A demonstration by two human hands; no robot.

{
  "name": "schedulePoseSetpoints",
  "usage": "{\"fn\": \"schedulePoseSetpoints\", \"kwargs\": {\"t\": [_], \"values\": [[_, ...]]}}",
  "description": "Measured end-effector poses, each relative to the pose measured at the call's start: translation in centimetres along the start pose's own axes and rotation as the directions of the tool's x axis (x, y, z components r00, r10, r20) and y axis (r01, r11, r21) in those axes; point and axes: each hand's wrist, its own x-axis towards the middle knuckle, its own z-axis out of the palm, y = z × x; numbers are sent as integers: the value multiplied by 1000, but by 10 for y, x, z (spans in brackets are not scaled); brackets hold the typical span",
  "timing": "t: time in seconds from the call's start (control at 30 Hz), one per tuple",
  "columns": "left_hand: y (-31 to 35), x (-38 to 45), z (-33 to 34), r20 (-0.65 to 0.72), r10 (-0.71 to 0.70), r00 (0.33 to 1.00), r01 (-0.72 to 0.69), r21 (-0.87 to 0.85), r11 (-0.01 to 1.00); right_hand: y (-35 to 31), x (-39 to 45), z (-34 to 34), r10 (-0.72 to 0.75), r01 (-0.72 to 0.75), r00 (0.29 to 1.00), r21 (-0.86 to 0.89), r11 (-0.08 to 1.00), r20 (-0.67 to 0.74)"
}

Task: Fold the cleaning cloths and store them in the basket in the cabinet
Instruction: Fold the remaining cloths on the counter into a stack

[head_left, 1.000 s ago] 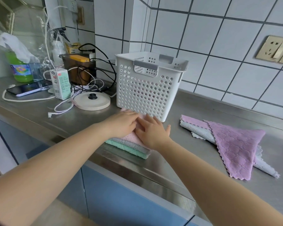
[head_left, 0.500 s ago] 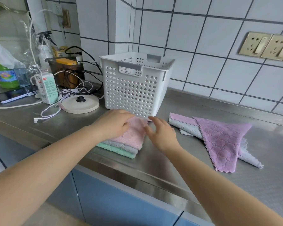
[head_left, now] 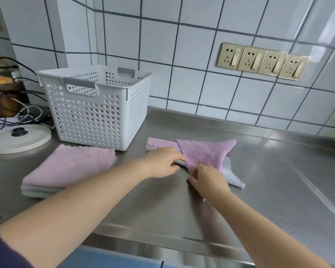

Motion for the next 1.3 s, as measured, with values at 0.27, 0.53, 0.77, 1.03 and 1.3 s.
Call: {"fn": "schedulePoseSetpoints", "kwargs": {"t": [0.27, 0.53, 0.77, 1.03, 1.3], "values": [[23, 37, 19, -6, 88, 996, -88, 6, 996, 10, 20, -34, 10, -7, 989, -23, 1000, 149], [31, 88, -11, -214, -64, 975, 75, 44, 996, 44, 30, -120, -92, 109, 982, 103, 989, -163], [24, 131, -39, -317, -200, 927, 189, -66, 980, 66, 48, -165, -244, 195, 921, -184, 963, -302], [28, 169, -106, -590, -109, 800, 84, -69, 994, 87, 96, -207, -117, 25, 897, -216, 976, -425], [23, 164, -171, -618, 198, 761, 15, 322, 947, 82, 117, -257, -106, -23, 823, -219, 975, -557]]}}
